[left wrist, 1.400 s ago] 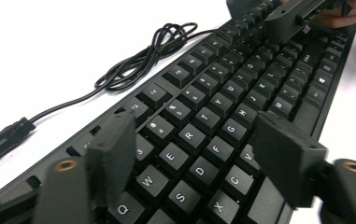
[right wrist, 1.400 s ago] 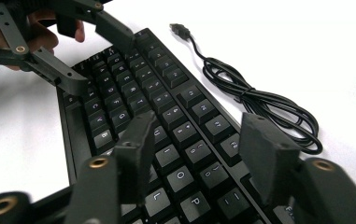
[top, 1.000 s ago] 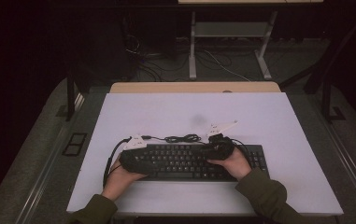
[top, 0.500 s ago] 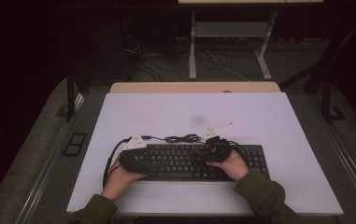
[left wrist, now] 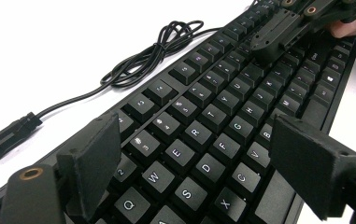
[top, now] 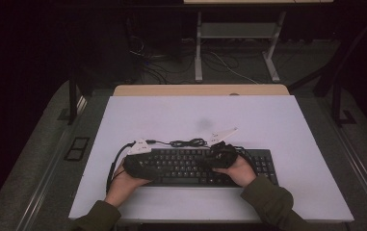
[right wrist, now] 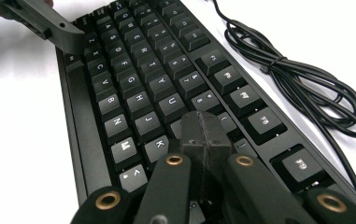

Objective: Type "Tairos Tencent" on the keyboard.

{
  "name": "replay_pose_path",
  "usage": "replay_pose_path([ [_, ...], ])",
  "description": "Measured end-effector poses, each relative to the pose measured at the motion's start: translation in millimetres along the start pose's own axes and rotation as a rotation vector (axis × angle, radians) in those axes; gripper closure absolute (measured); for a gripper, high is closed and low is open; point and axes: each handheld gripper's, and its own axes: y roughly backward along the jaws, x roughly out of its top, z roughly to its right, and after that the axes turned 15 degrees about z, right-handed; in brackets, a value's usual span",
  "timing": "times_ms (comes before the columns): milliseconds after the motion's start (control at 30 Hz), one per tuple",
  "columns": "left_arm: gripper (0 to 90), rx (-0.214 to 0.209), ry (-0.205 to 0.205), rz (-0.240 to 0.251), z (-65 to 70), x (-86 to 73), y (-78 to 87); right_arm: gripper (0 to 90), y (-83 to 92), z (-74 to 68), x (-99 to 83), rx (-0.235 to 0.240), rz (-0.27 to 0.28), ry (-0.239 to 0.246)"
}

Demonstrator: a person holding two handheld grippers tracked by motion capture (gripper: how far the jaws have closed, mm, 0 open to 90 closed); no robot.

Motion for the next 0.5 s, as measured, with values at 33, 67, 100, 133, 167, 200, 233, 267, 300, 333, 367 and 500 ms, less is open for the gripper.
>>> replay_pose_path([
  [33, 16.4, -0.001, -0.001, 0.002, 0.0, 0.0, -0.2, 89.2, -0.2, 0.1, -0.3, -0.001, -0.002, -0.001],
  [67, 16.5, -0.001, -0.001, 0.001, 0.0, 0.0, -0.3, 89.2, -0.3, 0.1, -0.5, -0.001, -0.001, -0.003],
  [100, 16.4, -0.001, -0.001, 0.001, 0.0, 0.1, -0.2, 89.2, -0.4, 0.2, -0.5, 0.0, -0.001, -0.005],
  [133, 16.4, 0.0, -0.001, 0.001, 0.0, 0.0, -0.3, 89.2, -0.4, 0.3, -0.6, 0.001, -0.002, -0.004],
  [167, 16.4, 0.0, -0.001, -0.001, 0.1, 0.1, -0.3, 89.2, -0.5, 0.3, -0.7, 0.0, -0.002, -0.004],
  [200, 16.4, 0.0, -0.002, -0.001, 0.2, 0.1, -0.4, 89.2, -0.8, 0.2, -1.0, 0.0, -0.002, -0.004],
  [233, 16.4, 0.0, -0.002, -0.002, 0.2, 0.2, -0.4, 89.2, -1.2, 0.2, -1.4, -0.001, -0.006, -0.004],
  [267, 16.4, 0.0, -0.002, -0.002, 0.3, 0.2, -0.4, 89.2, -1.8, 0.1, -2.0, -0.003, -0.011, -0.001],
  [300, 16.4, 0.0, -0.003, -0.002, 0.3, 0.3, -0.4, 89.2, -2.0, 0.4, -2.5, 0.001, -0.007, -0.005],
  [333, 16.4, 0.0, -0.003, -0.002, 0.3, 0.3, -0.4, 89.2, -2.0, 0.4, -2.5, 0.0, -0.008, -0.005],
  [367, 16.4, 0.0, -0.003, -0.002, 0.4, 0.3, -0.3, 89.2, -2.0, 0.2, -2.2, 0.0, -0.009, -0.006],
  [500, 16.4, 0.001, -0.002, 0.0, 0.7, 0.1, 0.6, 89.2, -1.0, 0.3, -0.5, 0.0, 0.002, -0.006],
])
